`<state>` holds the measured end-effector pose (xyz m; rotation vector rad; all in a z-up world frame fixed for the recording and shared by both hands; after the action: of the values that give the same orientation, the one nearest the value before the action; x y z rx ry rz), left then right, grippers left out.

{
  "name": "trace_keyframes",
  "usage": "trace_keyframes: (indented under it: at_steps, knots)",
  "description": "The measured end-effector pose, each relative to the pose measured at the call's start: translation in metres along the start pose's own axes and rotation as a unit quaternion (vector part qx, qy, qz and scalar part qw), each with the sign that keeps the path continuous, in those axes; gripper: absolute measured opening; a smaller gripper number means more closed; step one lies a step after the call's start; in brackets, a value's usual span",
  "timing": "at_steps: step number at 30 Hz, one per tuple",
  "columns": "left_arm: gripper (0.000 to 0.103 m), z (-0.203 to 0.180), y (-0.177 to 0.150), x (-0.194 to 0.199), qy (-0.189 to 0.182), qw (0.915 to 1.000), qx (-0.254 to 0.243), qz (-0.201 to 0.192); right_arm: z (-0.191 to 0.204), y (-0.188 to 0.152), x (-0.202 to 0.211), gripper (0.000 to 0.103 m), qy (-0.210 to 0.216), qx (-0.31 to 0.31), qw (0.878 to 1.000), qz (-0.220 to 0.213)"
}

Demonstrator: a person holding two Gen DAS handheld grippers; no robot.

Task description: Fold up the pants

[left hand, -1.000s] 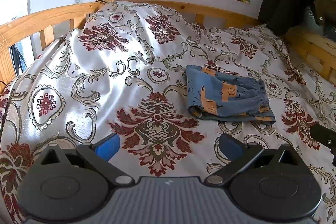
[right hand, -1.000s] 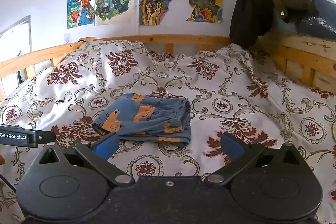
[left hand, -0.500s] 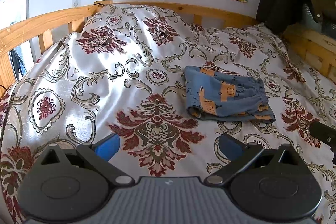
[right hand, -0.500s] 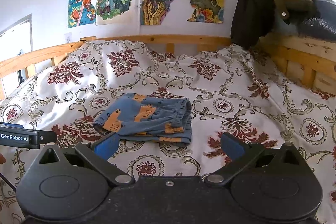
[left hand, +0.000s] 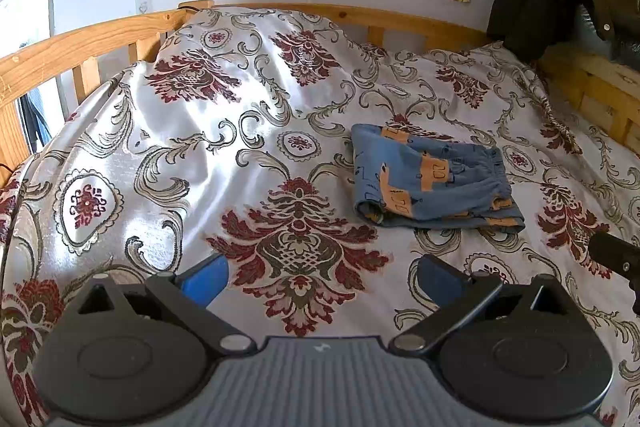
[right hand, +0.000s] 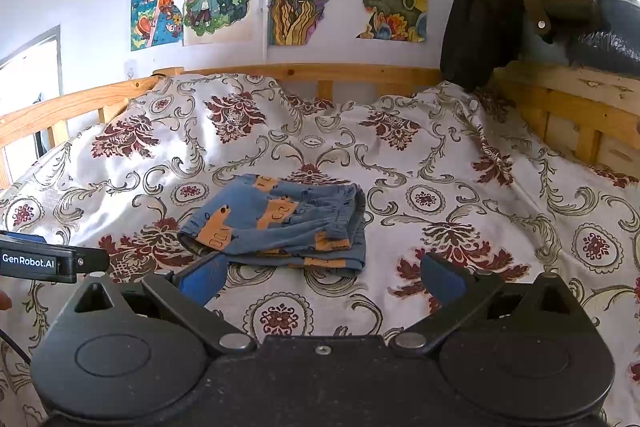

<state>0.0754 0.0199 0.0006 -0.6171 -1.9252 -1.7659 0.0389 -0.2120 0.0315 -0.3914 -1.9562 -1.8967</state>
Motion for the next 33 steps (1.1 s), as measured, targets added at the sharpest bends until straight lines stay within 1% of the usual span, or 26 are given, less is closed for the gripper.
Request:
trace_keyframes:
  at_steps: [3,9,17,22,33]
  knots:
    - [0.103,0.0003,0.0014,0.0009,0.015,0.9999,0.002,0.001,0.0002,0.0001,-0.0001,0.102,0.000,0.000,1.000,0.000]
    - [0.103,-0.0016,0.0030,0.0010,0.018,0.9996,-0.019,-0.002,0.0003,-0.0009,-0.0001,0.102,0.000,0.000,1.000,0.001]
    - [0.103,-0.0005,0.0020,-0.0010,0.011,0.9998,-0.014,0.010,0.0015,-0.0024,0.0000,0.102,0.001,-0.001,1.000,-0.001]
    - [0.103,0.0002,0.0024,-0.0013,0.014,0.9998,-0.013,0.009,0.0020,-0.0026,0.0002,0.102,0.001,-0.001,1.000,-0.001]
    - [0.103,-0.0015,0.0019,-0.0016,0.008,0.9996,-0.026,0.007,0.0036,-0.0021,0.0011,0.102,0.002,0.001,1.000,-0.002]
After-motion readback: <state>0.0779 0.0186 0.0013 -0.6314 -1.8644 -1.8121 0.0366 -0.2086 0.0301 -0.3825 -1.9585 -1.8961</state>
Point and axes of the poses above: each gripper's, at about its wrist camera, not at the fingertips, and x roughly against the way its jaws point, z to its left, y to its top, the point moved 3 cm from there along -x, roughly the way its jaws point, and after that the axes turned 3 degrees about x, right-handed, at the moved point
